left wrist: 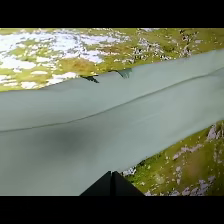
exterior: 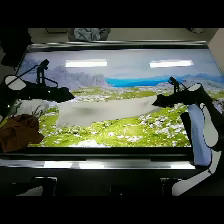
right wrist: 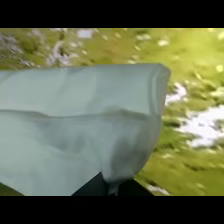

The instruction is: Fold the shirts.

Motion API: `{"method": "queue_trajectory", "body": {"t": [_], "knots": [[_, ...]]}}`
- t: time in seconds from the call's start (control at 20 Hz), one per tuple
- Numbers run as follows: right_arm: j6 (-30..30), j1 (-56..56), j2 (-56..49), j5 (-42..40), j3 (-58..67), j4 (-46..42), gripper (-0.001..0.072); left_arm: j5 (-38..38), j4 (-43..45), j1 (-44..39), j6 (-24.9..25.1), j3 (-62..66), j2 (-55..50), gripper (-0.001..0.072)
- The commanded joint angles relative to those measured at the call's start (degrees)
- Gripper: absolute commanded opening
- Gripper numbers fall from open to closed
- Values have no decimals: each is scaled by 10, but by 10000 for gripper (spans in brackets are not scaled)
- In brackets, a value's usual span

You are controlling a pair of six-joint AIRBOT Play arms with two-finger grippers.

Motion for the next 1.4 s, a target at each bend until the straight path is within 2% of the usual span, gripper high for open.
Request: {"method": "queue_trajectory", "body": {"t": [0.0, 0.1, 0.25, 0.45, 0.7, 0.8, 0.85, 0.9, 0.95, 1.05, 1.2, 1.35], "knots": [[-34, 2, 84, 48, 1, 27, 50, 100, -1, -70, -9, -17, -29, 44], [-33, 4, 157, 79, 1, 20, 50, 132, -29, -115, -46, -17, -74, 44], [-14, 28, 251, 101, 0, -6, 50, 176, -171, -166, -45, -16, -151, 44], [0, 85, 337, 122, 0, -18, 52, 192, -359, -224, 17, -16, -233, 44], [25, 129, 389, 114, 0, -22, 52, 192, -474, -302, 26, -16, -298, 44], [38, 132, 388, 109, 0, -26, 52, 198, -536, -311, 86, -16, -311, 43], [39, 132, 384, 103, 0, -29, 52, 197, -539, -302, 111, -16, -308, 41], [40, 133, 378, 97, 0, -28, 52, 199, -512, -285, 111, -18, -294, 39], [43, 142, 367, 87, 0, -29, 52, 204, -462, -263, 102, -22, -272, 38], [42, 185, 335, 51, 0, -29, 53, 203, -311, -200, 48, -38, -200, 38], [43, 285, 262, -65, 0, -28, 53, 191, -135, -64, 5, -73, -54, 39], [66, 392, 167, -200, 0, -8, 54, 155, -94, 82, 5, -83, 70, 40]]}}
